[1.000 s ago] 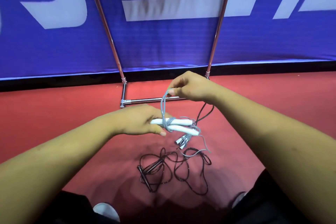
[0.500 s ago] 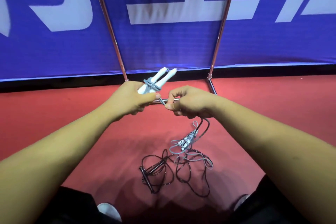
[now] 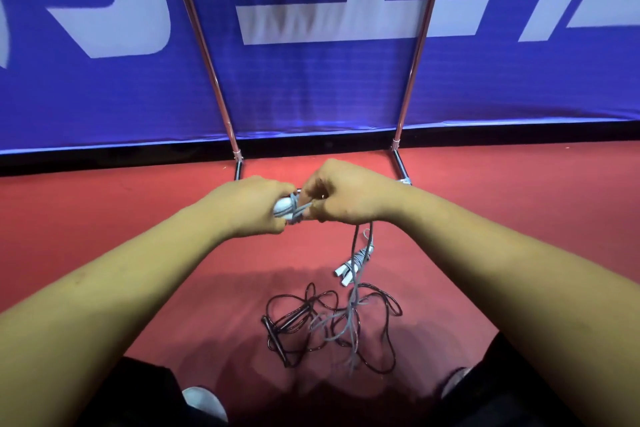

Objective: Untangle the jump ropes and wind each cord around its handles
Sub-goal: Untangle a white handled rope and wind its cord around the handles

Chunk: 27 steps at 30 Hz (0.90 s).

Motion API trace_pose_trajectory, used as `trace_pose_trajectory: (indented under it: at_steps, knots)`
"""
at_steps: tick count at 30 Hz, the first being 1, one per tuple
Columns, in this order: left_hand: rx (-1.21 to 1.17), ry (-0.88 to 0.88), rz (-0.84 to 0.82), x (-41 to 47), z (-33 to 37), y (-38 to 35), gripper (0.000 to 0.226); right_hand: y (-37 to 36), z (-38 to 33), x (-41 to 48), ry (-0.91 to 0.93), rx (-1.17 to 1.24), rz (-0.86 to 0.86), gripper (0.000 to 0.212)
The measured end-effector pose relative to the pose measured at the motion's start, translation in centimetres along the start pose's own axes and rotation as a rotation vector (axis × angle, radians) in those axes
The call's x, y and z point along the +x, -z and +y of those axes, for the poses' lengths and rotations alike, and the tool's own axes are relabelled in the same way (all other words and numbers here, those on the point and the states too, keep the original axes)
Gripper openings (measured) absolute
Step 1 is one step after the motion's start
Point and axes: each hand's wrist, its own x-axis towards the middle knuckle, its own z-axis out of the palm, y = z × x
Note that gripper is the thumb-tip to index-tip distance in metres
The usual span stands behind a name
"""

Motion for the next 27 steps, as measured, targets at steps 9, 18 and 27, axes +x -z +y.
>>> trace_pose_trajectory:
  at_steps: [9,18,27]
  knots:
    - [-0.002,-0.032,-0.061,-0.8,1.0,1.2,0.064,0.8,-0.3,0.4,0.129,-0.061,0.159,0.010]
    - [-0.239,-0.176,0.022,-1.5,1.1,0.6,0.062,1.3,2.0,0.3,0.023,0.402,0.045,0.025]
    - [-0.712,-0.165,0.228,-2.1,2.0,1.8,0.050,-0.3,4.2,1.2,-0.035,0.871,-0.022,0.006]
